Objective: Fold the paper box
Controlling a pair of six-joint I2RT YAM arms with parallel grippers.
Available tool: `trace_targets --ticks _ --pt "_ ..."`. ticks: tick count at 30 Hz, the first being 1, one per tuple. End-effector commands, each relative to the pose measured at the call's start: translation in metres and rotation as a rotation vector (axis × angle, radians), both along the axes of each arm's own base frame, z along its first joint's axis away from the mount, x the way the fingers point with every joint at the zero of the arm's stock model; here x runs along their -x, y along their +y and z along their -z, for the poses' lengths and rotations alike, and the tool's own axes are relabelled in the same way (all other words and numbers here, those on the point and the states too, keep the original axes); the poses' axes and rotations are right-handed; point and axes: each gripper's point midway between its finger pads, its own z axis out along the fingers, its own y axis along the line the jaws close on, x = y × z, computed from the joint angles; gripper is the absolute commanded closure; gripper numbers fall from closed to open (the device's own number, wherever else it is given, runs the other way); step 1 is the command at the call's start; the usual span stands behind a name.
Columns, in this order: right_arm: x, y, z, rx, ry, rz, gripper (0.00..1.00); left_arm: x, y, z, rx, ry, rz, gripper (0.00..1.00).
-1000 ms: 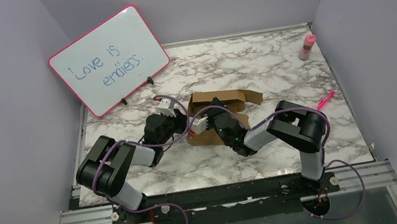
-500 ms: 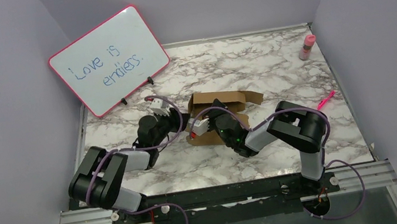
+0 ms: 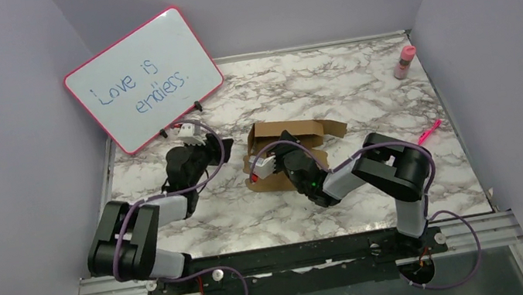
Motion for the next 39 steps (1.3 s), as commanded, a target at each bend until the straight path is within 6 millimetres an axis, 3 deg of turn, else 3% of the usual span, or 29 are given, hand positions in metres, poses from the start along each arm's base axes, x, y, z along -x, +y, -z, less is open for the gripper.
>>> trace_targets --ticks 1,14,39 --pt "0.005 0.003 -0.004 -0.033 0.015 -0.01 0.82 -0.002 -0.009 0.03 -0.024 0.088 0.055 0.43" --pt "0.006 0.005 -0.004 -0.047 0.036 -0.021 0.82 -0.007 -0.048 0.07 -0.055 0.179 0.15 0.4" --pt "0.014 0.014 0.0 -0.111 0.153 -0.062 0.82 -0.016 -0.083 0.061 -0.041 0.046 0.256 0.37"
